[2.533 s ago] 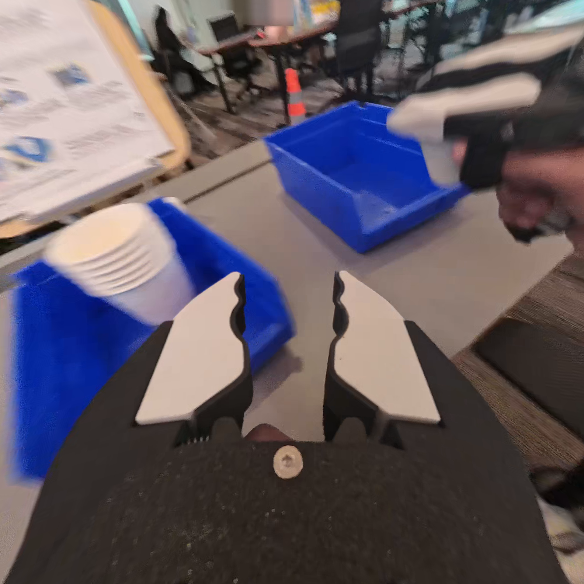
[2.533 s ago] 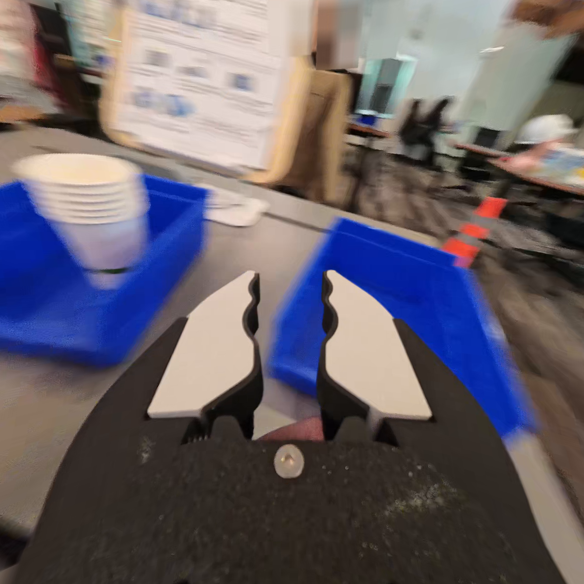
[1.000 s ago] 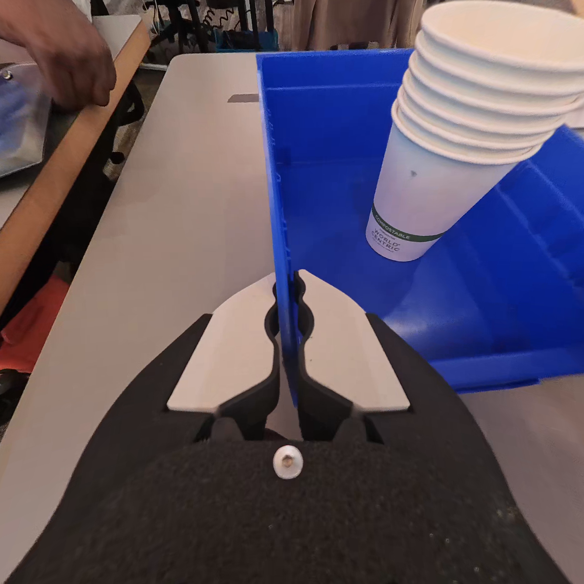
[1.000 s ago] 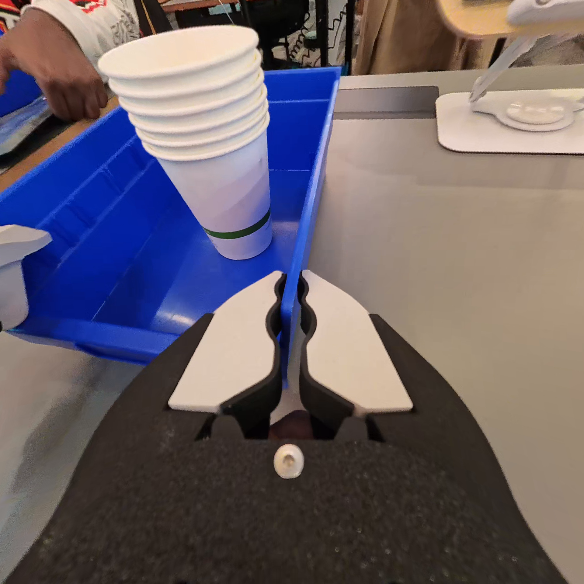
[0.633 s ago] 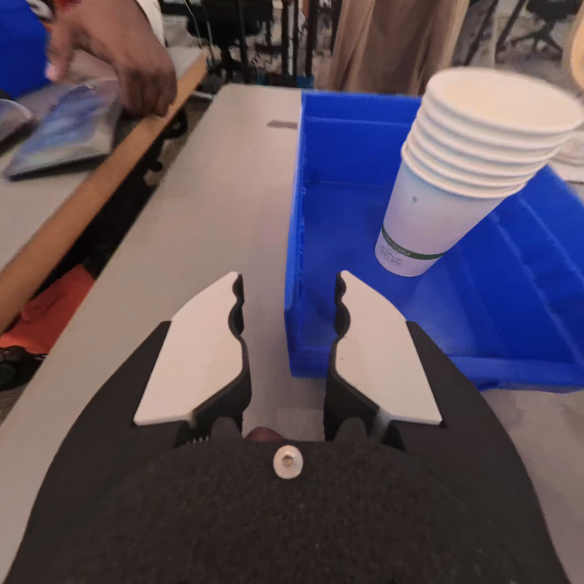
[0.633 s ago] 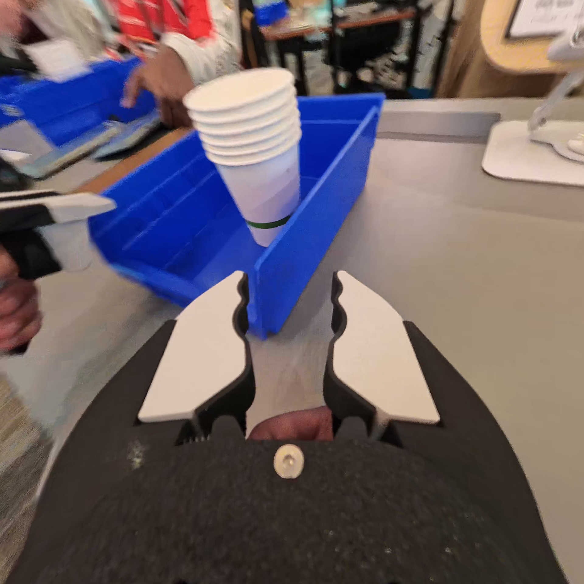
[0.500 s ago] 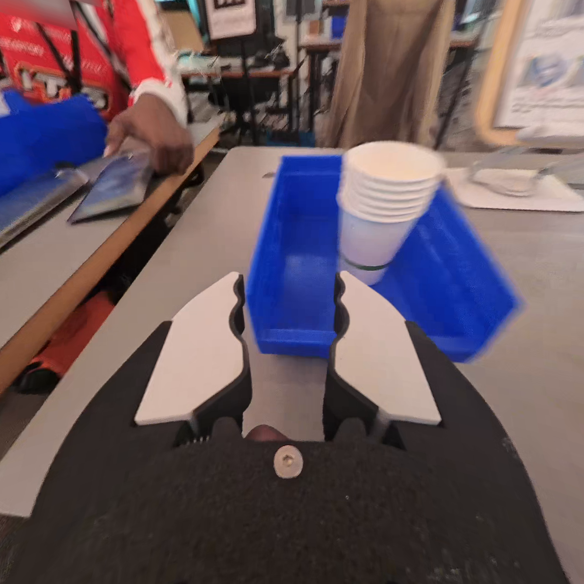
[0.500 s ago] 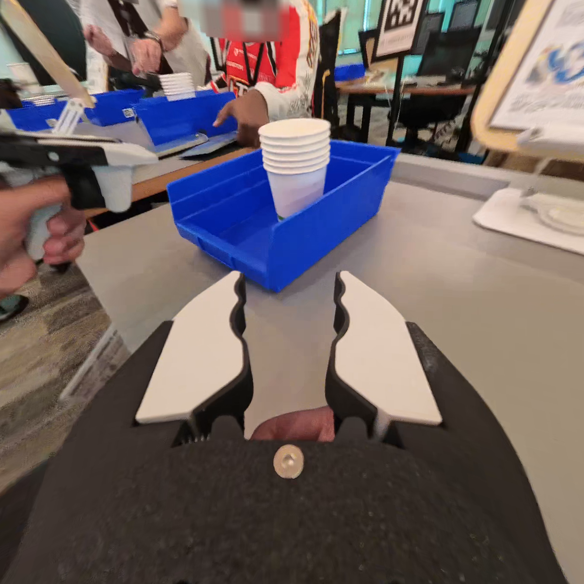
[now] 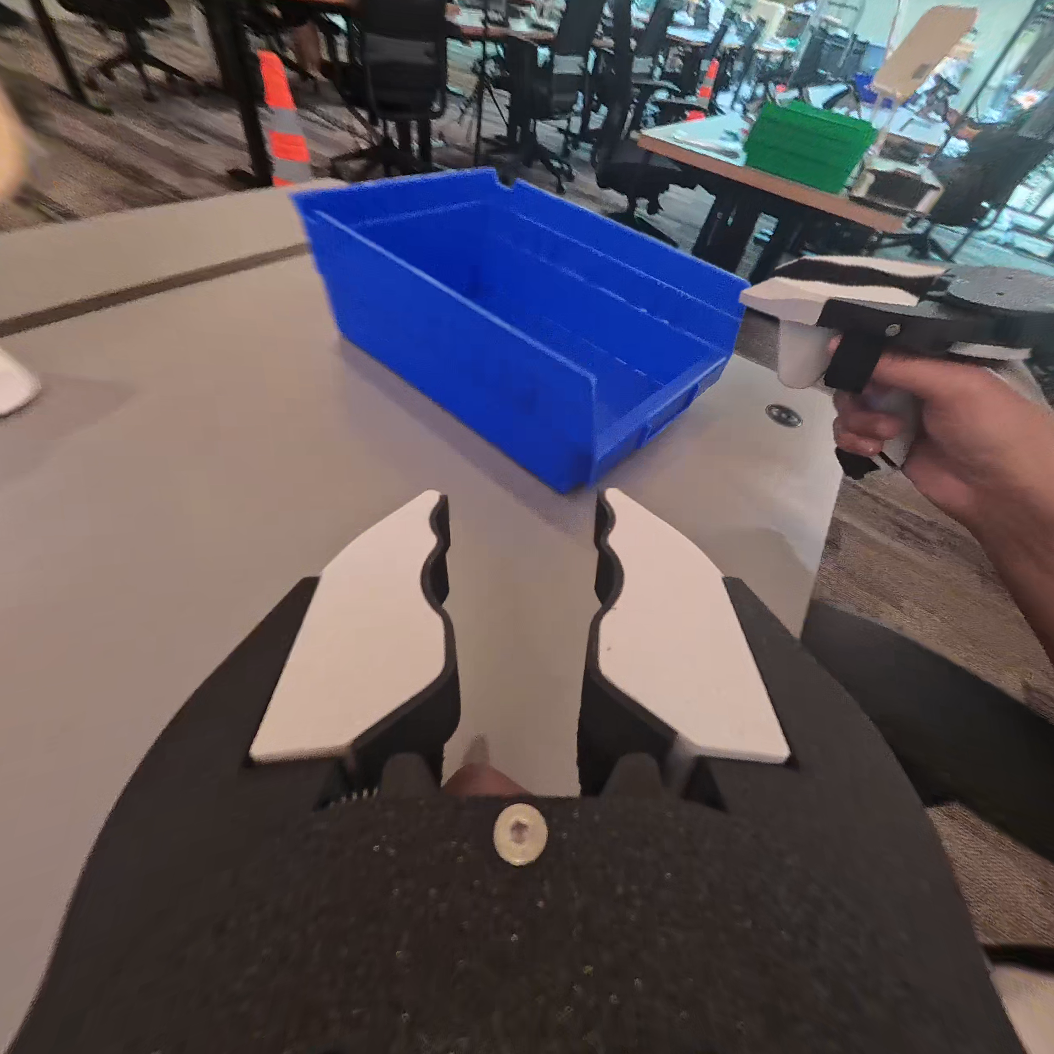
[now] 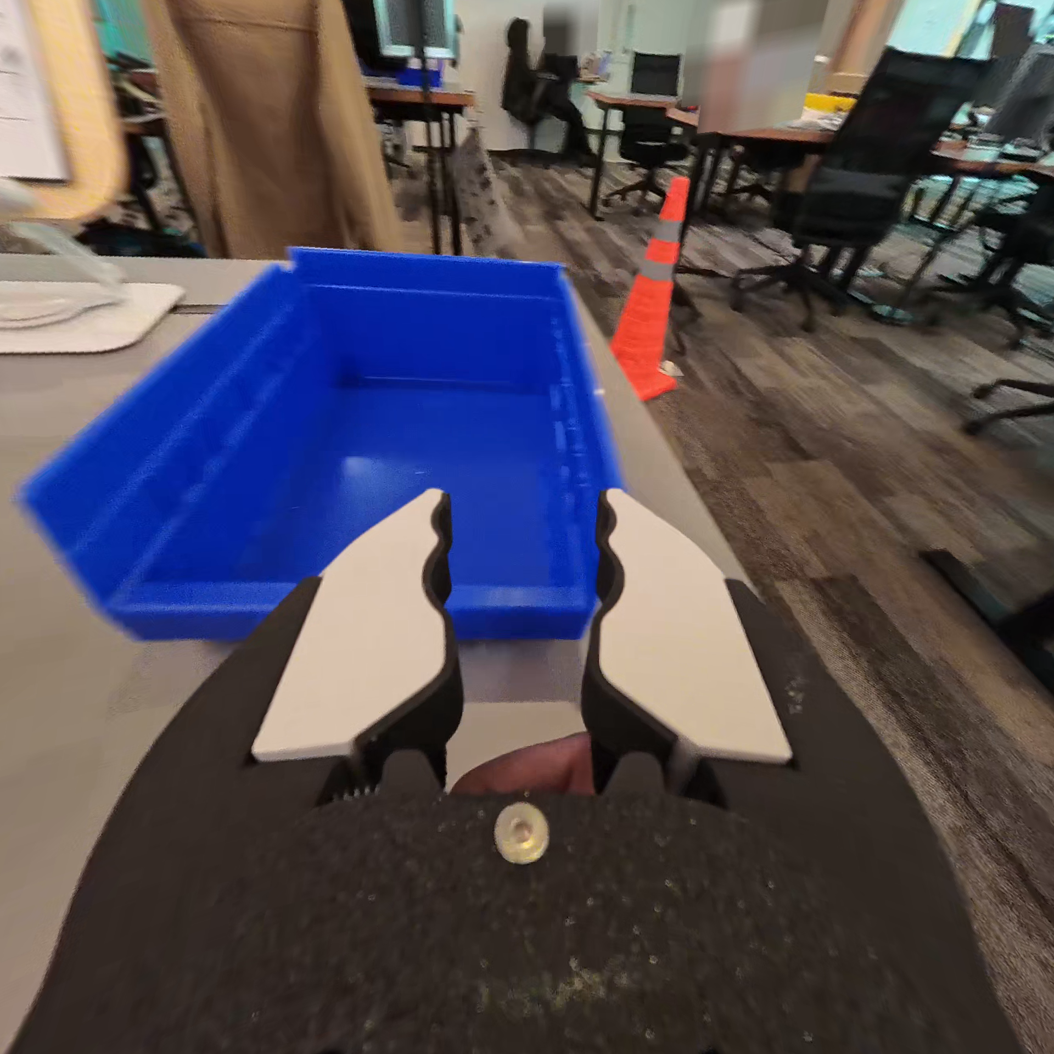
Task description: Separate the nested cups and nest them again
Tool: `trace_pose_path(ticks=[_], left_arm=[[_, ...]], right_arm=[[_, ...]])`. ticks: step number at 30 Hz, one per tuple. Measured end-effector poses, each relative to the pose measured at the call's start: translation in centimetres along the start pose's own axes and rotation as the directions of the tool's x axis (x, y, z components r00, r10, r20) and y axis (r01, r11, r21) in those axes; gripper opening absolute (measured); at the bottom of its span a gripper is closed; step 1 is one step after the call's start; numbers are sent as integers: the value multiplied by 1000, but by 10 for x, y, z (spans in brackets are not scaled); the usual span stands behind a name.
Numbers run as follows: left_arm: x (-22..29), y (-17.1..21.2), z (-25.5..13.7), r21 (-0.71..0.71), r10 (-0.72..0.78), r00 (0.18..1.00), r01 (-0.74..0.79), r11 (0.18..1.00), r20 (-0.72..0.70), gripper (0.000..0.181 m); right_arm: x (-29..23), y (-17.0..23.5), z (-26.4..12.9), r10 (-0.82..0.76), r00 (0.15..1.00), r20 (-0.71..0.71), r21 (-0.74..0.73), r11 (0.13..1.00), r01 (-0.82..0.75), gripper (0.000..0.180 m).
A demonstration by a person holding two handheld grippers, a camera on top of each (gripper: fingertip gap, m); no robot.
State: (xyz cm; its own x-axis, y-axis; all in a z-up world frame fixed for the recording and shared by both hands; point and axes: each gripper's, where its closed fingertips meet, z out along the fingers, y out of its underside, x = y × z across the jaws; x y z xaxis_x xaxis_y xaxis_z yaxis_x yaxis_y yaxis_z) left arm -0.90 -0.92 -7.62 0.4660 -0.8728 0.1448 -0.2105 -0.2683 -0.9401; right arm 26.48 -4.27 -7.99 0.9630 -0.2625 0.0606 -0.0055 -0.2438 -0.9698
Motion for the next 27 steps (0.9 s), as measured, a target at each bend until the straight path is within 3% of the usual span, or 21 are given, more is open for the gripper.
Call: trace_pose_path(ticks=[5,8,10,14,22,27], left_arm=[[22,3,108,-96,-27,999,24,995,-34,51],[39,10,135,-118,-44,997,36,992,-69,50],[44,11,139,-100,-28,998,21,995,-60,50],[50,12,138,-111,-10,997,2,994,-71,52],[27,11,129,-111,-15,1000,16,994,4,58],[15,13,119,-120,-35,999,35,992,7,54]], right_arm=[[33,25,38,56,998,19,-131,990,-53,48],[32,30,54,118,988,95,-157,982,-102,31],[27,33,60,110,981,159,-167,982,-83,14],[31,32,72,121,978,168,-169,981,-93,3],[2,27,86,142,968,207,-186,977,-104,4],[-4,23,87,109,982,157,-185,980,-79,10]])
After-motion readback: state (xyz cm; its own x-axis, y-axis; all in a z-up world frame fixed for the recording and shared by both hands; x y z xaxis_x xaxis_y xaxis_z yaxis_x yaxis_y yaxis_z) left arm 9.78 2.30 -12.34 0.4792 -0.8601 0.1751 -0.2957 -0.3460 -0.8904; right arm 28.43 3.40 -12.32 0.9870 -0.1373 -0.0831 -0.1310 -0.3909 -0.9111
